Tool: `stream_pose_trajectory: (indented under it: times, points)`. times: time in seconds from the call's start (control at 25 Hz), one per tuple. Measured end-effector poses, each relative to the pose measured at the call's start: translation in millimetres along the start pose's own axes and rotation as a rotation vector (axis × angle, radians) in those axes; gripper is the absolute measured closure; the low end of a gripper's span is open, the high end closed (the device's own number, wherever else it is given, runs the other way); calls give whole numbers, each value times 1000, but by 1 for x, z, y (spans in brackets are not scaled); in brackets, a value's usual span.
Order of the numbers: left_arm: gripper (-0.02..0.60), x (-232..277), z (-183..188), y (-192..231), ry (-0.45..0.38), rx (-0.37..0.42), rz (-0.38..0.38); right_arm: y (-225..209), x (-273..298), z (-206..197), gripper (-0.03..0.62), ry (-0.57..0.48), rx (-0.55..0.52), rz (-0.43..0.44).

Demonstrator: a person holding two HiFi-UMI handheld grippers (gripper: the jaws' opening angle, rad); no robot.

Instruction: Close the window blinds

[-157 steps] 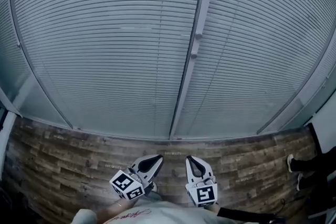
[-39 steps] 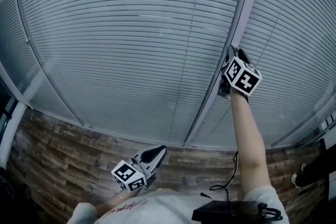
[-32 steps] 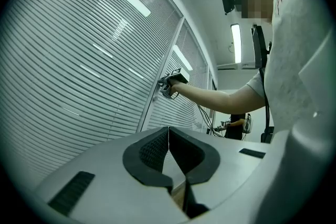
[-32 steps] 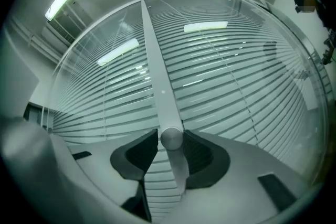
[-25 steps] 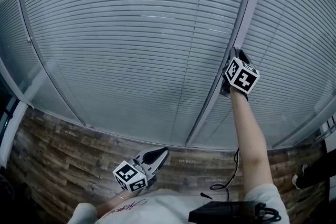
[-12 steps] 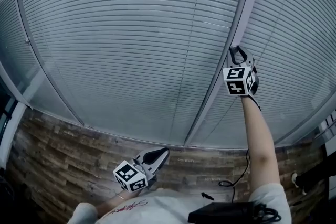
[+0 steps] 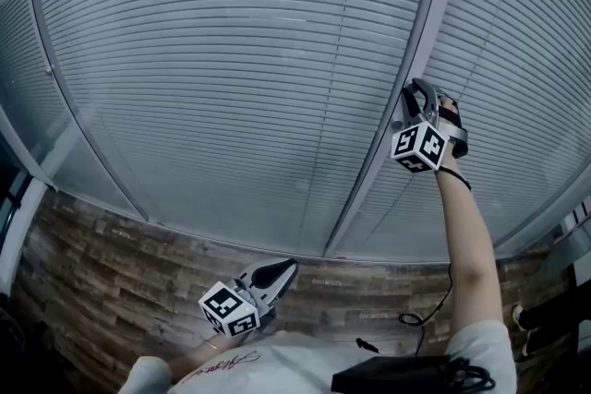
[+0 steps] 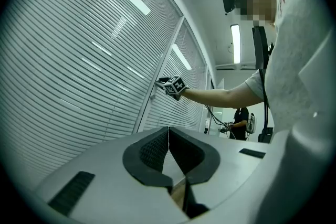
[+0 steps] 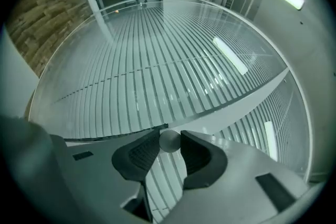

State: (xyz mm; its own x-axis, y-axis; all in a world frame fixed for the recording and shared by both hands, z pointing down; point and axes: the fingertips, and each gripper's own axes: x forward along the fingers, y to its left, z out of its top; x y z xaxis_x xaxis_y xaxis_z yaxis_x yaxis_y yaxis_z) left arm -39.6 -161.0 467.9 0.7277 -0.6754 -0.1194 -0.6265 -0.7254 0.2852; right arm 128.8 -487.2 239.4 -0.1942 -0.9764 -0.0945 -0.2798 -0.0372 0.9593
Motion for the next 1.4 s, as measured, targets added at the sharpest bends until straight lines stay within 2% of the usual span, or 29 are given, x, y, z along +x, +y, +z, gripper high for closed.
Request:
stream_pose_trajectory:
  times: [0.48, 0.56, 0.72, 0.8, 0.96, 1.04, 1.12, 1.2, 1.4]
  points:
    - [563, -1, -1, 1, 1, -10, -1, 1, -1, -6, 462, 38, 25, -39]
    - [563, -2, 1, 2, 5, -16, 7, 2, -5, -4, 461, 19, 88, -42]
    - [563, 0, 1, -1, 9, -20, -3, -5, -18, 2, 461, -27, 344, -55]
    - [563, 1, -1, -4, 7, -15, -20, -9, -23, 3, 460, -43, 532, -44]
    - [563, 5, -3, -6, 14, -25, -35, -7, -18, -8, 445, -33, 1135, 44]
    - [563, 5, -3, -6, 13, -27, -34, -11, -14, -12, 437, -22, 1369, 60]
    - [563, 5, -2, -7, 14, -30, -28, -17, -10, -17, 437, -17, 1475, 39]
    - [563, 5, -1, -6, 14, -28, -24, -20, -5, -22, 437, 1, 1521, 21]
    - [563, 1, -1, -3, 3, -32, -17, -15, 5, -27, 437, 20, 1541, 7]
